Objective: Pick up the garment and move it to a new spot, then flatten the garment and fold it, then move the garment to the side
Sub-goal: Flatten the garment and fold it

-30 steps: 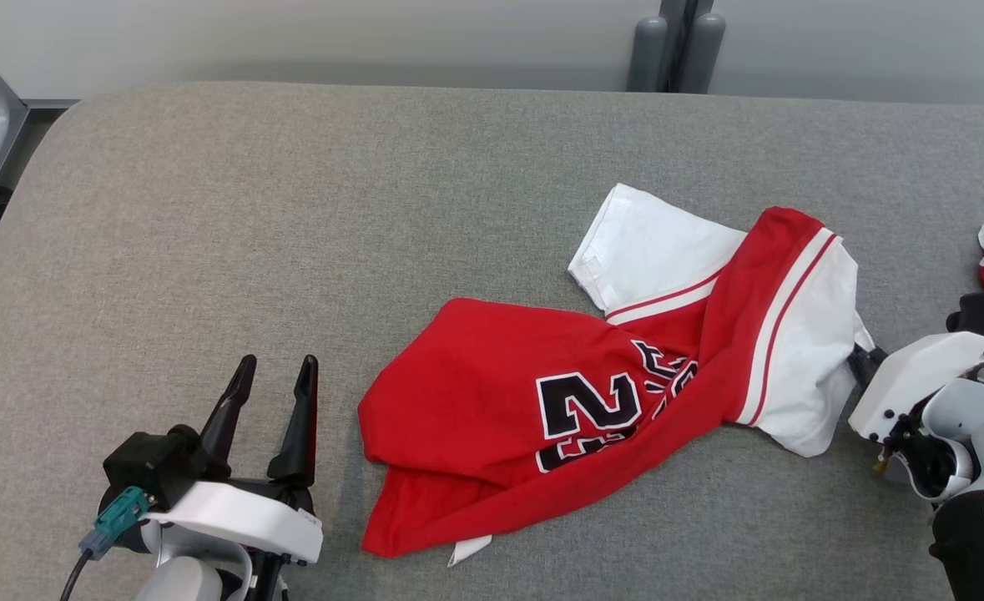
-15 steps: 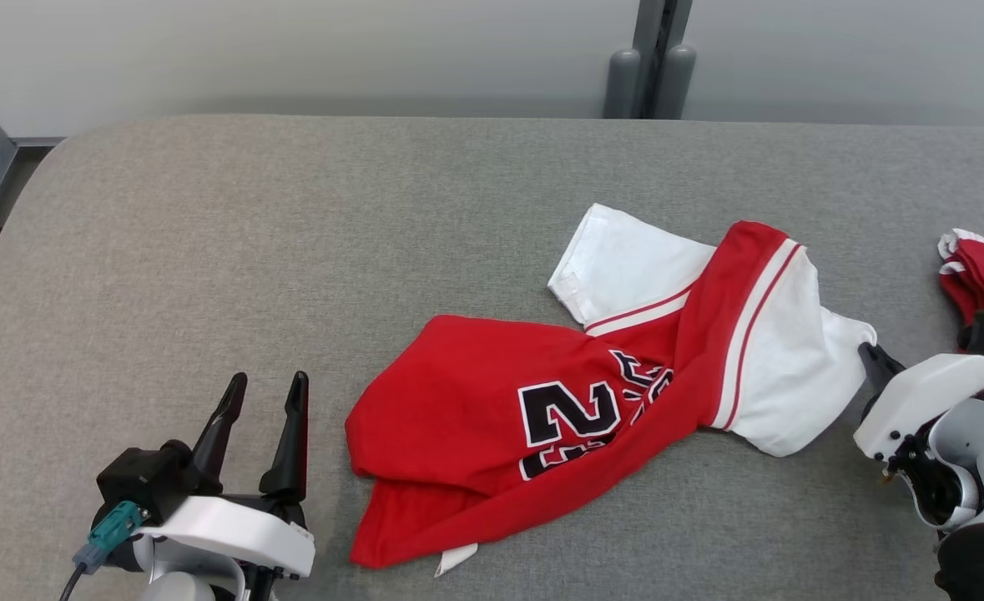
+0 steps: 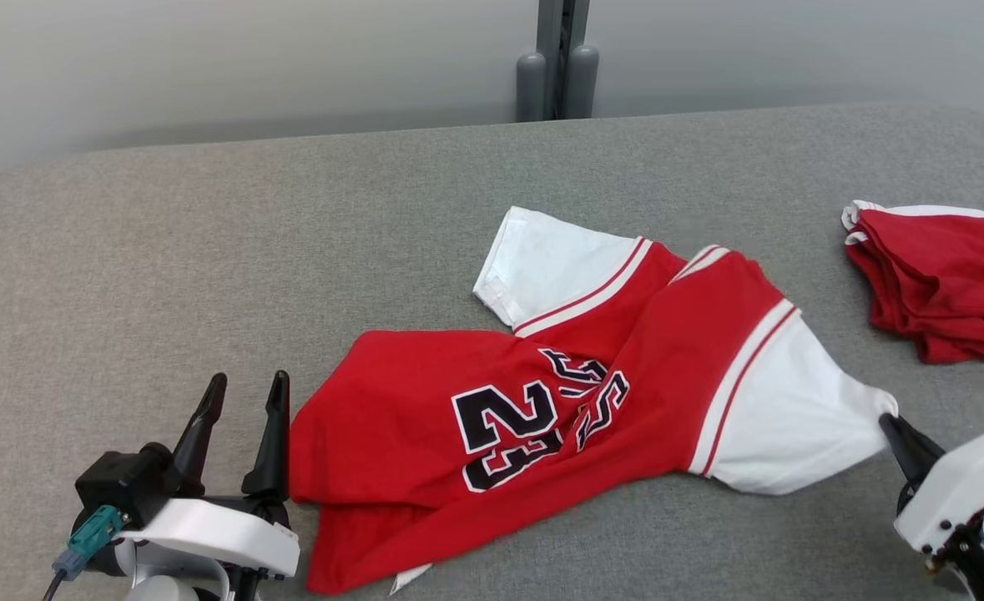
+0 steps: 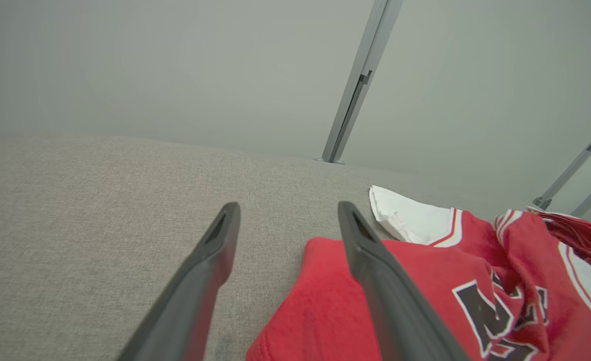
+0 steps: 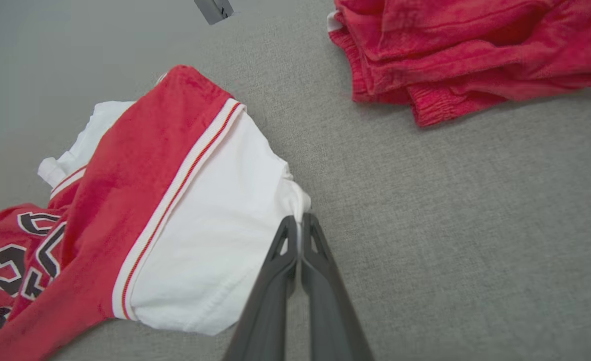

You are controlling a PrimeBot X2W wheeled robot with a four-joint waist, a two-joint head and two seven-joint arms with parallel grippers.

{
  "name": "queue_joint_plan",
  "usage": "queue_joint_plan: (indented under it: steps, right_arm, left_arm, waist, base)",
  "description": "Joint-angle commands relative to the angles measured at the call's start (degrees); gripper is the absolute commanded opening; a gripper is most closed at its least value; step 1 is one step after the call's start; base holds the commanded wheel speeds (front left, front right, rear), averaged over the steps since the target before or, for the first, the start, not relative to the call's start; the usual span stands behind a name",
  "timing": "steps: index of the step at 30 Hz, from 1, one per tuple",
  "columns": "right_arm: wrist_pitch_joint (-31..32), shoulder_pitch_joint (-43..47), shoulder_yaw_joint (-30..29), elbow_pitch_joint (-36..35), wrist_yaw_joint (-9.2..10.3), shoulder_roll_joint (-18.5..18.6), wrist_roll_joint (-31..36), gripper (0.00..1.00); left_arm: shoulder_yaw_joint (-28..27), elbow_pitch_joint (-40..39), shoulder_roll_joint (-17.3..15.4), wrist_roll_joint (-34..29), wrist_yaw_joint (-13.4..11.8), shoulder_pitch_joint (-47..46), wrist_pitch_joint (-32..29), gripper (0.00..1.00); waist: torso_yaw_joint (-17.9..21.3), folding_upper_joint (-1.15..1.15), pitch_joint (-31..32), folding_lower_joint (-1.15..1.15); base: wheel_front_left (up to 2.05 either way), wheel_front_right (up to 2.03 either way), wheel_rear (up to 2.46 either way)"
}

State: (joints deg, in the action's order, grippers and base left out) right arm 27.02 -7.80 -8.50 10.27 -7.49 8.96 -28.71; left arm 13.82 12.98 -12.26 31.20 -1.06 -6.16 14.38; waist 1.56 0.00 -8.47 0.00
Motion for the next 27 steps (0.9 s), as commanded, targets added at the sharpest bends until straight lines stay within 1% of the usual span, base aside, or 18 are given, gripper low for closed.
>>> queue_joint_plan:
  steps: [1, 7, 8, 9, 13, 14, 15, 16, 22, 27]
  right_arm:
    - [1.19, 1.47, -0.92, -1.36, -0.01, -0.68, -0.06, 0.00]
    - [8.77, 8.20, -4.69, -7.36, -0.01, -4.16, -0.20, 0.00]
    - [11.23, 9.83, -5.73, -7.77, -0.01, -4.82, 0.61, 0.00]
    - [12.16, 10.28, -6.26, -7.89, -0.01, -5.15, 0.91, 0.00]
    - [13.88, 11.21, -7.91, -7.14, -0.01, -5.62, 2.21, 0.00]
    - [14.21, 11.50, -8.28, -6.90, -0.01, -5.77, 3.09, 0.27]
    - [14.27, 11.52, -8.50, -6.90, -0.01, -5.85, 3.55, 0.92]
    - [14.70, 11.36, -8.20, -7.30, -0.01, -5.92, 3.54, 1.00]
    - [13.32, 10.03, -6.94, -9.87, -0.01, -5.93, 1.41, 1.00]
    - [11.15, 8.58, -6.01, -15.42, -0.01, -5.90, -0.29, 1.00]
  left_arm:
    - [-0.21, -0.15, -0.44, 0.06, -0.14, 0.19, 0.00, 1.00]
    - [0.09, -0.29, -0.62, 0.25, -0.06, 0.19, 0.02, 1.00]
    - [0.22, -0.45, -0.68, 0.23, -0.06, 0.26, 0.04, 1.00]
    - [0.32, -0.53, -0.70, 0.22, -0.03, 0.25, 0.02, 1.00]
    - [0.48, -0.63, -0.82, 0.23, -0.14, 0.17, -0.09, 1.00]
    - [0.50, -0.70, -0.83, 0.25, -0.21, 0.16, -0.13, 1.00]
    - [0.55, -0.73, -0.86, 0.28, -0.27, 0.18, -0.09, 1.00]
    - [0.53, -0.79, -0.93, 0.38, -0.43, 0.33, -0.11, 1.00]
    - [0.48, -1.06, -1.12, 0.60, -0.70, 1.01, -0.24, 1.00]
    - [0.56, -1.64, -1.39, 0.63, -1.10, 1.32, -0.48, 1.00]
  waist:
    - [0.36, 0.00, -0.15, 0.00]
    - [0.70, 0.00, -0.28, 0.00]
    - [0.65, 0.00, -0.41, 0.00]
    - [0.57, 0.00, -0.45, 0.00]
    - [0.23, 0.00, -0.57, 0.00]
    - [0.12, 0.00, -0.58, 0.00]
    - [0.02, 0.00, -0.57, 0.00]
    - [-0.10, 0.00, -0.47, 0.00]
    - [-0.08, 0.00, 0.20, 0.00]
    - [0.05, 0.00, 1.33, 0.00]
  base:
    - [0.00, 0.00, 0.00]
    - [0.00, 0.00, 0.00]
    - [0.00, 0.00, 0.00]
    - [0.00, 0.00, 0.00]
    - [0.00, 0.00, 0.00]
    - [0.00, 0.00, 0.00]
    - [0.00, 0.00, 0.00]
    - [0.00, 0.00, 0.00]
    - [0.00, 0.00, 0.00]
    - [0.00, 0.00, 0.00]
